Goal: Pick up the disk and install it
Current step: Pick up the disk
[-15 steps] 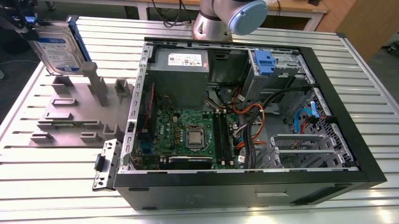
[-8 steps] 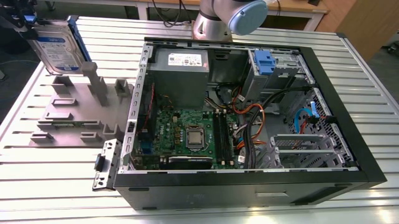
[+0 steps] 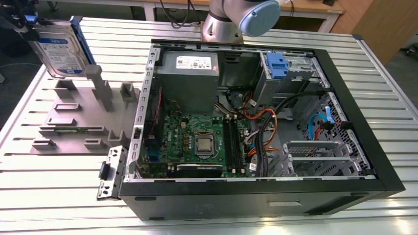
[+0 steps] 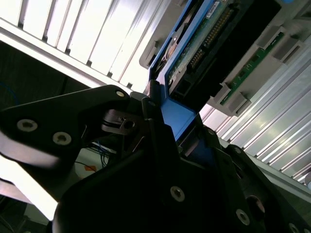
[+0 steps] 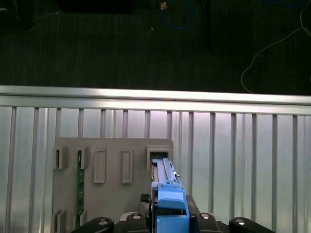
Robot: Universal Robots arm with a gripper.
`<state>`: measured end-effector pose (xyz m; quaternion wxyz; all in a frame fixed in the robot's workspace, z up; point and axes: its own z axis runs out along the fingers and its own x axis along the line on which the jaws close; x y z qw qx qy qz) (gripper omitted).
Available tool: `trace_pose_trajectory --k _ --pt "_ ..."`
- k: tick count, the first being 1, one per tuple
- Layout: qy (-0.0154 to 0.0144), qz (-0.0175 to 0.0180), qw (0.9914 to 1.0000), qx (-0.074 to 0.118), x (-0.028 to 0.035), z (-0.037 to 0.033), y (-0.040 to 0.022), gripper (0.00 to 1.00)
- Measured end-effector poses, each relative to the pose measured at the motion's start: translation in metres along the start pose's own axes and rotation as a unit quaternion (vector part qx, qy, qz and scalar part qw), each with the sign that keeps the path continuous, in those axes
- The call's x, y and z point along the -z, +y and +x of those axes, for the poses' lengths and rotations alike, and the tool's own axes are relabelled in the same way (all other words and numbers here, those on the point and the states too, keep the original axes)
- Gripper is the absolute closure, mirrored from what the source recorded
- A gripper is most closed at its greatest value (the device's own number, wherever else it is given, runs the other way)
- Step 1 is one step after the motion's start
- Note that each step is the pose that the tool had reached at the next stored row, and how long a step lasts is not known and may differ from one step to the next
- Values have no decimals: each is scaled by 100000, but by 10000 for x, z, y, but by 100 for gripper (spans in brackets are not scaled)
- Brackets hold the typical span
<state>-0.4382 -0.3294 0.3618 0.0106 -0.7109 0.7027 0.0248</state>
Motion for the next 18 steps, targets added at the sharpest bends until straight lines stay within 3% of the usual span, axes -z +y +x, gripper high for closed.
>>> trace_pose_trajectory --k 18 --pt "-13 0 100000 1 34 -2 1 63"
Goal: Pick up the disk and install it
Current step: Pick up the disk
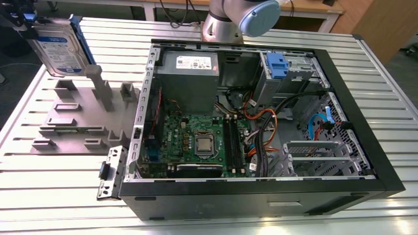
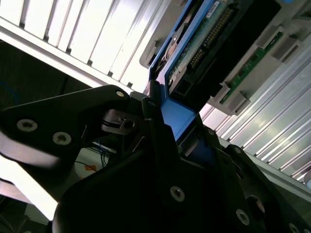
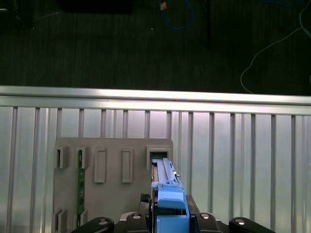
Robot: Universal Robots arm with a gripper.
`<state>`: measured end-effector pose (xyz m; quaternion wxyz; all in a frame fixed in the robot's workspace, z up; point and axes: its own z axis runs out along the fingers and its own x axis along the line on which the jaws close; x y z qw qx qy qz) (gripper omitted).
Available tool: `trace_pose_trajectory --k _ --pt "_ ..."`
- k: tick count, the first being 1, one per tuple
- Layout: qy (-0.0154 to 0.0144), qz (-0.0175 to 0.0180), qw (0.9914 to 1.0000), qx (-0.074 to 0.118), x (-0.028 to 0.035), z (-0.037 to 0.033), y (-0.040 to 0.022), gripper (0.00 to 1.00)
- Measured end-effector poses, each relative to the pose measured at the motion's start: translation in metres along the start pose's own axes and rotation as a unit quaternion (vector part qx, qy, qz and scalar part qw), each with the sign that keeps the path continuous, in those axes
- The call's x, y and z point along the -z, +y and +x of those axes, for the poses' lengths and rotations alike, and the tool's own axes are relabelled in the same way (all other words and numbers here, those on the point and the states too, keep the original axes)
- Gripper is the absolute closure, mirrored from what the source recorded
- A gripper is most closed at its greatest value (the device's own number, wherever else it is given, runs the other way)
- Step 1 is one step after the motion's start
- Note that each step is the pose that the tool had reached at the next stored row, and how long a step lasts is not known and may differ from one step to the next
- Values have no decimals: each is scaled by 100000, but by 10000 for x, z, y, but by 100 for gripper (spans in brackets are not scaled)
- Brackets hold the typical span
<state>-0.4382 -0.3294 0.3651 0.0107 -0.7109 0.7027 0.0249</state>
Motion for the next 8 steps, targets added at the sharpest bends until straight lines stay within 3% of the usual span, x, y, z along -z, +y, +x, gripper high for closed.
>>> trace_pose_trajectory --k 8 --pt "-2 1 100000 0 15 -1 0 63"
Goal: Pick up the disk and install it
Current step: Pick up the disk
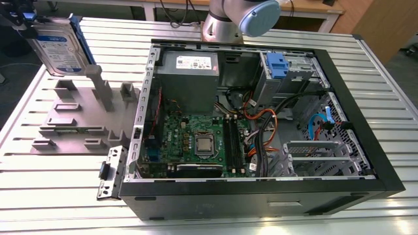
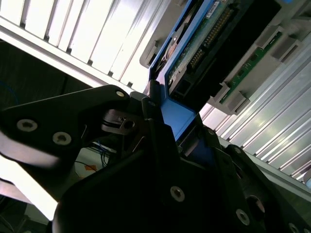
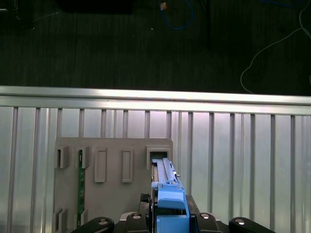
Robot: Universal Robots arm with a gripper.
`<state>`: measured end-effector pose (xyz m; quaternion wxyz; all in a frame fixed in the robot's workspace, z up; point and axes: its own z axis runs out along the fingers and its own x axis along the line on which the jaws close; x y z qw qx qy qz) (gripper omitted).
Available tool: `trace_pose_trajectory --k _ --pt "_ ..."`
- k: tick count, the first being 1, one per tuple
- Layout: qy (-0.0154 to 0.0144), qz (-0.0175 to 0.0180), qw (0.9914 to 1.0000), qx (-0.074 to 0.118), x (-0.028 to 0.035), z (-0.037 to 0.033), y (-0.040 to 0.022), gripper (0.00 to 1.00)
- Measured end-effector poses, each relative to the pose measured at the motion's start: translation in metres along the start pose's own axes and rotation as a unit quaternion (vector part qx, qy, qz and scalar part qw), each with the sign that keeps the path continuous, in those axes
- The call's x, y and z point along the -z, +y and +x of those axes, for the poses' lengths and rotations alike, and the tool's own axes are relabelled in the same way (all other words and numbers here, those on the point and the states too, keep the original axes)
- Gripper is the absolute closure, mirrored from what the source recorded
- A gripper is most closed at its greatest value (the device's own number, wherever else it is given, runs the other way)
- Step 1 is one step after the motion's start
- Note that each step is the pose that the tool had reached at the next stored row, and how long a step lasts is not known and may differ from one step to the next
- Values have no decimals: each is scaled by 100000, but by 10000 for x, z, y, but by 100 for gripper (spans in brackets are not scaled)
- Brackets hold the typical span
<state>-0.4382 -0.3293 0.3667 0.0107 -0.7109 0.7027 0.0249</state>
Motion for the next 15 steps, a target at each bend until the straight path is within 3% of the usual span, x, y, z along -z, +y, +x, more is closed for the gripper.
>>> trace_pose_trajectory --k 15 --pt "1 0 100000 0 34 -2 1 63"
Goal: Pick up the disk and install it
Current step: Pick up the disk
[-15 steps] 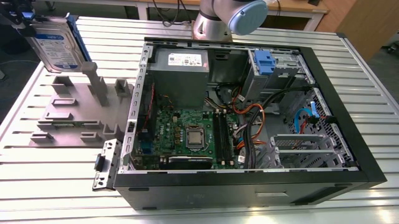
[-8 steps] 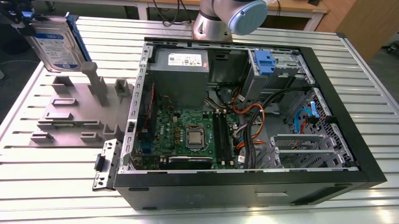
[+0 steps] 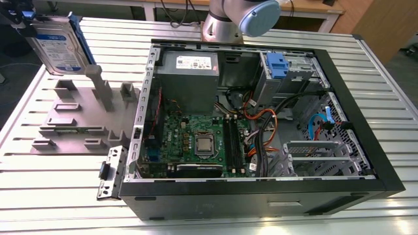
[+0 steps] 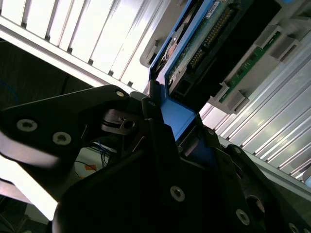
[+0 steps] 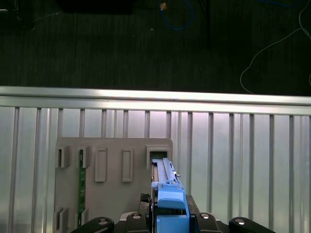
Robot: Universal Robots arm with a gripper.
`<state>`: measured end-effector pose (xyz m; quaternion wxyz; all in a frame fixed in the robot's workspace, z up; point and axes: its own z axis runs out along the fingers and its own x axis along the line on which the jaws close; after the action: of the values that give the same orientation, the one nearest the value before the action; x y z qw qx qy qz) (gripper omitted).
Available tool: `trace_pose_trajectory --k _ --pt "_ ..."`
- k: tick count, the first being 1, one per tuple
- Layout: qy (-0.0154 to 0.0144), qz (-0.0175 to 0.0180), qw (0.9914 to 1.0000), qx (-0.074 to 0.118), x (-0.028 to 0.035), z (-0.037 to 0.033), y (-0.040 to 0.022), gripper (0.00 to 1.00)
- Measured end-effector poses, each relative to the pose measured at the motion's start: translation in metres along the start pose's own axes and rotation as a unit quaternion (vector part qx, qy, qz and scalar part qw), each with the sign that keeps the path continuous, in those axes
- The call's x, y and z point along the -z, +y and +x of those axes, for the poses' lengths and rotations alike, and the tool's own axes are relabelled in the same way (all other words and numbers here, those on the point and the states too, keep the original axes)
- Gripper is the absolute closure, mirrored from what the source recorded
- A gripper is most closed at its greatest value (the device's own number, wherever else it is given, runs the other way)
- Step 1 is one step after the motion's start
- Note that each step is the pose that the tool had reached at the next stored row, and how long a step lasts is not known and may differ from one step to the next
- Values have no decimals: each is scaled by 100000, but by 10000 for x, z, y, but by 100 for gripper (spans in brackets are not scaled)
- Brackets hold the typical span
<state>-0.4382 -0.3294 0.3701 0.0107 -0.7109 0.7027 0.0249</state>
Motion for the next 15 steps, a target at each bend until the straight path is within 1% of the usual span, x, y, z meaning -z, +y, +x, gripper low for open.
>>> trace_pose_trajectory --k 15 --pt "-2 1 100000 1 38 -2 1 63"
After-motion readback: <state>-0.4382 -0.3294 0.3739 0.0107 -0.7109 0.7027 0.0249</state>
